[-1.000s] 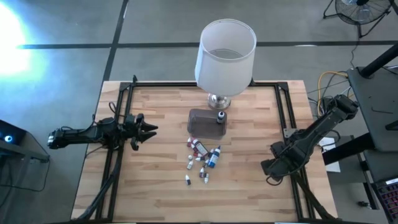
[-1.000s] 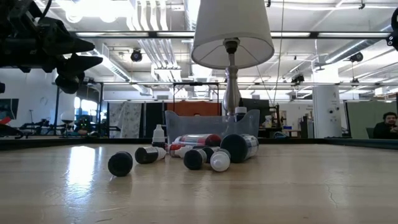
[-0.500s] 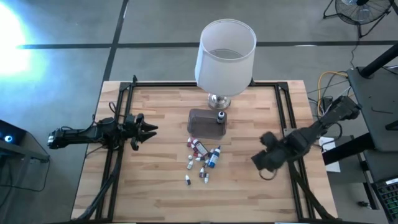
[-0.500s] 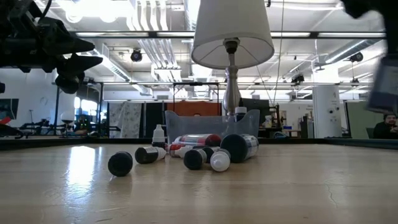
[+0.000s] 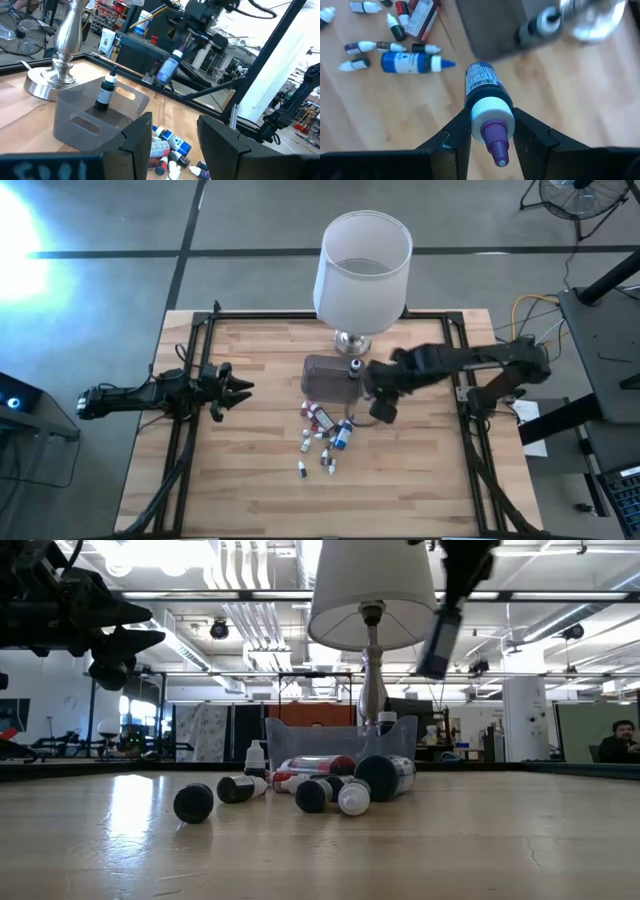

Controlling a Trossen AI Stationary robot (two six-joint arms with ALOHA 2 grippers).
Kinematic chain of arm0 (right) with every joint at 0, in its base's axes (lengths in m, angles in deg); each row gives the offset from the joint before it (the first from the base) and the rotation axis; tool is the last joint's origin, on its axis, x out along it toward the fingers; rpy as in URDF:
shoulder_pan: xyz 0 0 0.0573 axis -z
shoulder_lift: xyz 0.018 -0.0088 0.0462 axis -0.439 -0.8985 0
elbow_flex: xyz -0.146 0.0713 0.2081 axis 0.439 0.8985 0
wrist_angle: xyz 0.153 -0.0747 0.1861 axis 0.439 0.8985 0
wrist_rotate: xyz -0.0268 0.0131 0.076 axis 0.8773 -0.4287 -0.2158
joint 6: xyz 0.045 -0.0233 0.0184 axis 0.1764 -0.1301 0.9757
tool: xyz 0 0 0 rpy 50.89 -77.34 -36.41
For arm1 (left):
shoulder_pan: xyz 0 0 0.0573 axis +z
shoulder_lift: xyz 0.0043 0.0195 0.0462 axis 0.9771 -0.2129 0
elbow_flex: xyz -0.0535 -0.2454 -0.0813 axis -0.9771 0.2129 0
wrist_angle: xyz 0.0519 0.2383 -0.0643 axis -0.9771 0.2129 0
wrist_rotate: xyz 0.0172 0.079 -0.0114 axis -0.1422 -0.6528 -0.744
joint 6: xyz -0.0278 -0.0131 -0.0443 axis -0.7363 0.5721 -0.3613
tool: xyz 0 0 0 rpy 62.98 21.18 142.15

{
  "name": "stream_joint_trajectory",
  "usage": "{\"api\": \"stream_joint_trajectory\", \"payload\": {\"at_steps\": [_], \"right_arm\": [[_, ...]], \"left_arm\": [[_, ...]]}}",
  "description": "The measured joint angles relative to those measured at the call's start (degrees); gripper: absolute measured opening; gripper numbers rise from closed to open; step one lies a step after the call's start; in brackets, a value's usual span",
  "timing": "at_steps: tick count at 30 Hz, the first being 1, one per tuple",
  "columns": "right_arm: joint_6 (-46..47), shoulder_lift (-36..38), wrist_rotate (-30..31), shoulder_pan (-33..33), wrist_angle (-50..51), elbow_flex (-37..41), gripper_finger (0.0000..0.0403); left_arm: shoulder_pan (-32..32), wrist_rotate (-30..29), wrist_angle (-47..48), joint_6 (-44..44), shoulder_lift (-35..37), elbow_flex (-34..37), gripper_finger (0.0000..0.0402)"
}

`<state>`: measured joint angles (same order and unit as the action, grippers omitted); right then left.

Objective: Pick & Place food coloring
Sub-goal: Put the big purple food coloring bottle into the black bin

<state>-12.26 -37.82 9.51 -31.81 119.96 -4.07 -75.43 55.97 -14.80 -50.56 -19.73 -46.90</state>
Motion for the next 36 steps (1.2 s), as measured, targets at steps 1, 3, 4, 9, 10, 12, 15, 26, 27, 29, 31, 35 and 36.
{"api": "stream_joint_trajectory", "payload": {"at_steps": [1, 3, 4, 9, 10, 12, 15, 26, 27, 29, 31, 35, 36], "right_arm": [[-3.2, -1.1, -0.1, 1.4, -0.1, -0.8, 0.0111], [-8.5, -3.6, -1.3, 4.2, -0.6, -2.3, 0.0111], [-10.5, -4.8, -2.3, 5.3, -0.9, -2.8, 0.0111], [-17.7, -10.4, -3.4, 7.8, -1.6, -5.4, 0.0111], [-18.4, -11.4, -3.5, 8.0, -1.7, -6.1, 0.0111], [-19.5, -13.2, -3.5, 8.0, -1.9, -7.3, 0.0111], [-21.4, -15.2, -3.4, 8.4, -2.0, -8.8, 0.0111], [-22.4, -21.3, -6.8, 9.6, -3.2, -8.4, 0.0111], [-22.5, -21.6, -7.1, 9.6, -3.4, -8.4, 0.0111], [-23.0, -22.4, -7.2, 9.5, -3.7, -8.3, 0.0111], [-23.4, -23.0, -7.3, 9.8, -4.0, -8.3, 0.0111], [-23.7, -23.7, -7.3, 10.1, -5.0, -7.7, 0.0111], [-23.7, -23.7, -7.3, 10.1, -5.3, -7.5, 0.0111]], "left_arm": [[0.0, 0.0, 0.0, 0.0, 0.0, 0.0, 0.0135], [0.0, 0.0, 0.0, 0.0, 0.0, 0.0, 0.0135], [0.0, 0.0, 0.0, 0.0, 0.0, 0.0, 0.0135], [0.0, 0.0, 0.0, 0.0, 0.0, 0.0, 0.0135], [0.0, 0.0, 0.0, 0.0, 0.0, 0.0, 0.0135], [0.0, 0.0, 0.0, 0.0, 0.0, 0.0, 0.0135], [0.0, 0.0, 0.0, 0.0, 0.0, 0.0, 0.0135], [0.0, 0.0, 0.0, 0.0, 0.0, 0.0, 0.0135], [0.0, 0.0, 0.0, 0.0, 0.0, 0.0, 0.0135], [0.0, 0.0, 0.0, 0.0, 0.0, 0.0, 0.0135], [0.0, 0.0, 0.0, 0.0, 0.0, 0.0, 0.0135], [0.0, 0.0, 0.0, 0.0, 0.0, 0.0, 0.0135], [0.0, 0.0, 0.0, 0.0, 0.0, 0.0, 0.0135]]}}
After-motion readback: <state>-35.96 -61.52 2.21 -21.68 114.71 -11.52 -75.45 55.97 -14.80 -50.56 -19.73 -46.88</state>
